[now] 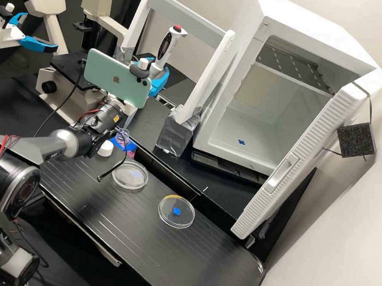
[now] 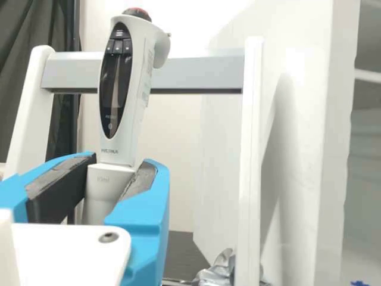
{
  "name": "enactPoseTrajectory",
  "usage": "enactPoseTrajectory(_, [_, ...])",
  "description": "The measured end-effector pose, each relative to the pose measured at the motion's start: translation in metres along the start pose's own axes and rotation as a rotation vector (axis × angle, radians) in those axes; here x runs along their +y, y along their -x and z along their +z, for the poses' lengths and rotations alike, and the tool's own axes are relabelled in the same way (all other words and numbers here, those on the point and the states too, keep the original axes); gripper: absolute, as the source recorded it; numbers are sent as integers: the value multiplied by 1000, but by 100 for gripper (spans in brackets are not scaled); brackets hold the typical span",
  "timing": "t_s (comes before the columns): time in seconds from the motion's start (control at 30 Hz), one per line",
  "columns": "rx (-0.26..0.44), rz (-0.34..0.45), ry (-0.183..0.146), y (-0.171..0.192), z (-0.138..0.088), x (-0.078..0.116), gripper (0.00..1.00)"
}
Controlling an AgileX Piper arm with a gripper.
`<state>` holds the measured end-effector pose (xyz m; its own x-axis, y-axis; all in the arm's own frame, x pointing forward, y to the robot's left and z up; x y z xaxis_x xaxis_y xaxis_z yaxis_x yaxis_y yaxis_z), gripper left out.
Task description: Use the pipette
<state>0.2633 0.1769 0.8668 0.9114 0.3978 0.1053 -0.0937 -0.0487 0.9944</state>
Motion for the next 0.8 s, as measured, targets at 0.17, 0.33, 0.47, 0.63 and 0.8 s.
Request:
enactPoseTrajectory(0.17, [36,43,1,1,2,-2,0])
enactPoseTrajectory(0.33, [23,32,4,3,10,-11,0])
enactPoseTrajectory(0.47, [7,15,6,5,15,-15,0])
enactPoseTrajectory(0.63, [1,8,6,6,17,-17,0])
enactPoseTrajectory(0.8, [6,14,7,10,19,-19,0])
